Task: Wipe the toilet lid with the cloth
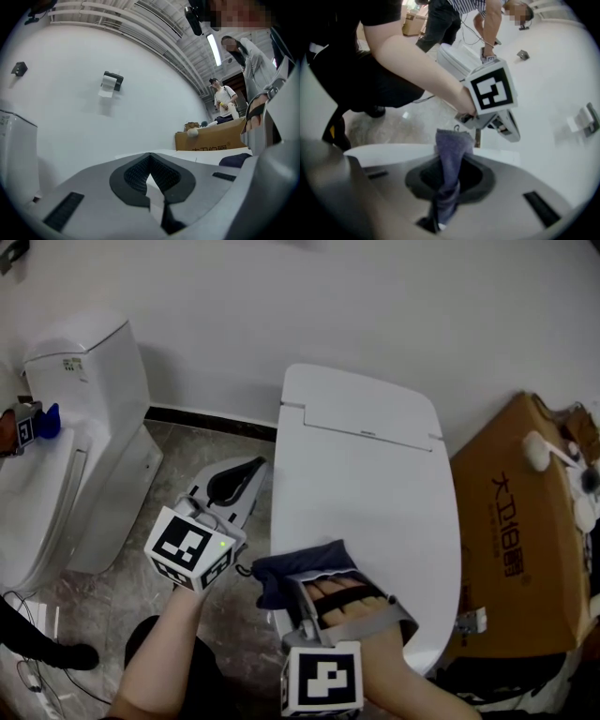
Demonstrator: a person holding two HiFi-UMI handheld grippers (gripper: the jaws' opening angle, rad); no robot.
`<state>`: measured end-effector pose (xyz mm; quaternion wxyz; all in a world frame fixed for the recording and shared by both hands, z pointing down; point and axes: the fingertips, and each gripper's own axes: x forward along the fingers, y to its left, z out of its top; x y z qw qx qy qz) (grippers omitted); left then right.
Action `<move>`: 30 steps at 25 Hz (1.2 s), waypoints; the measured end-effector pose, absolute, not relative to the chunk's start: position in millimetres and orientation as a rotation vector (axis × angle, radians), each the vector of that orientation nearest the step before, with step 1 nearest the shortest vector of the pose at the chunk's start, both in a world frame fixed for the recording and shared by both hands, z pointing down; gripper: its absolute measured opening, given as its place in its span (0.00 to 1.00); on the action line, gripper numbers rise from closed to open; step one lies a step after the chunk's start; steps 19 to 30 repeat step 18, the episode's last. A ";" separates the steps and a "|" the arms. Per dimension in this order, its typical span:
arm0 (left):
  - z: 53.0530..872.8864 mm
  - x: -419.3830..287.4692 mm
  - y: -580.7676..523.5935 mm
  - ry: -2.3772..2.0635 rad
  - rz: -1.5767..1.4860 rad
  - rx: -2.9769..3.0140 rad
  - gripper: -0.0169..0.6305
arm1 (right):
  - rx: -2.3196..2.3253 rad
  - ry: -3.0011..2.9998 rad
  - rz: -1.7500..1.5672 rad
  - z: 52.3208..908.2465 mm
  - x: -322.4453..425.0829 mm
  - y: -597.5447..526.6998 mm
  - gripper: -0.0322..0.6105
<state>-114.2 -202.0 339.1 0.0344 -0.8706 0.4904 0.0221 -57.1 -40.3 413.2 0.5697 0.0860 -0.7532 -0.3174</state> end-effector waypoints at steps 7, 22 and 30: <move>339.7 -130.8 -202.0 1.555 0.072 -2.650 0.05 | 0.170 -1.895 -0.694 411.3 -75.0 -33.0 0.15; 347.4 -144.1 -194.5 1.604 0.080 -2.668 0.05 | 0.207 -2.295 -0.465 372.7 -88.7 -30.0 0.15; 347.4 -144.1 -194.5 1.604 0.080 -2.668 0.05 | 0.207 -2.295 -0.465 372.7 -88.7 -30.0 0.15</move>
